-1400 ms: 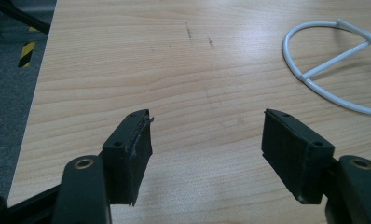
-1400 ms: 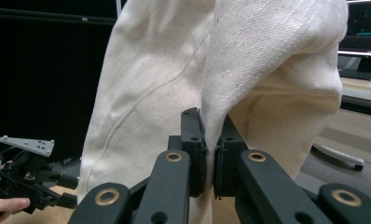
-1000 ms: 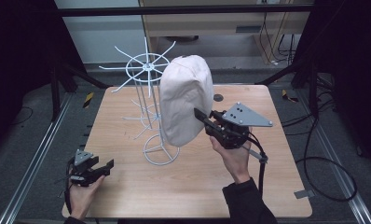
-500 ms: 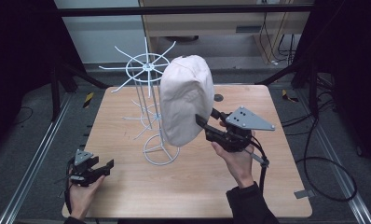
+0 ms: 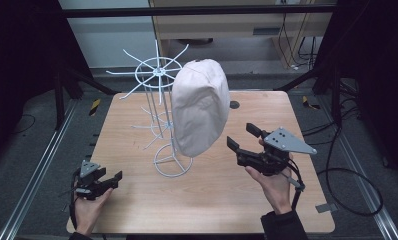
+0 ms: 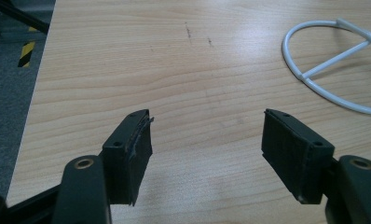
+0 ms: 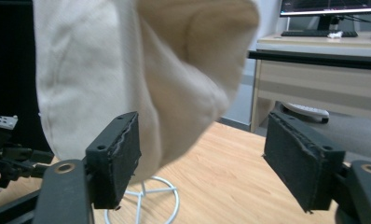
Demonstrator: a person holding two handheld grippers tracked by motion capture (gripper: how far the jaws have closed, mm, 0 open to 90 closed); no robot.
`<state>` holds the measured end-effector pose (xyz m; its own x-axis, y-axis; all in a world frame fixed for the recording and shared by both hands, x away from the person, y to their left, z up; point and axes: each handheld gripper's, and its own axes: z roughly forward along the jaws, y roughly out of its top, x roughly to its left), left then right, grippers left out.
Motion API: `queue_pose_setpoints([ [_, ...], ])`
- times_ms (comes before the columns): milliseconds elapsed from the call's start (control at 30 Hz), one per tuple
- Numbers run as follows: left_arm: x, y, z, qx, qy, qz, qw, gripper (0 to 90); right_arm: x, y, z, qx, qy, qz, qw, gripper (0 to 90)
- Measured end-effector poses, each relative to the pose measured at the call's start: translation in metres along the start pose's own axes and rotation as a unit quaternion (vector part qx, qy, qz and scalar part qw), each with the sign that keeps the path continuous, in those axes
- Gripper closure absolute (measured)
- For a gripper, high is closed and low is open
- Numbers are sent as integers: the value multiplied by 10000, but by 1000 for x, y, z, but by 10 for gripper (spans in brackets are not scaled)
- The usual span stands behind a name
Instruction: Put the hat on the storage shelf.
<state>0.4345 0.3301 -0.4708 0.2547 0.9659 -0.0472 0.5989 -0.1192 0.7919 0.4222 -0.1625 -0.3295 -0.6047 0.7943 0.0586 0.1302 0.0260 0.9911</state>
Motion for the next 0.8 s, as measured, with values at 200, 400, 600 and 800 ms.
queue_pose_setpoints([
  [200,0,0,0,-4,-31,8,10000,355,-16,-26,-7,385,-146,64,9991,173],
  [400,-1,1,-2,-58,-87,19,9999,408,-36,-53,-8,789,-435,152,9958,134],
  [600,0,1,-2,-40,-171,43,9998,449,-55,-85,-9,1381,-822,120,9869,107],
  [800,0,1,-2,-48,-199,33,9998,476,-75,-117,-13,1909,-1186,144,9743,107],
])
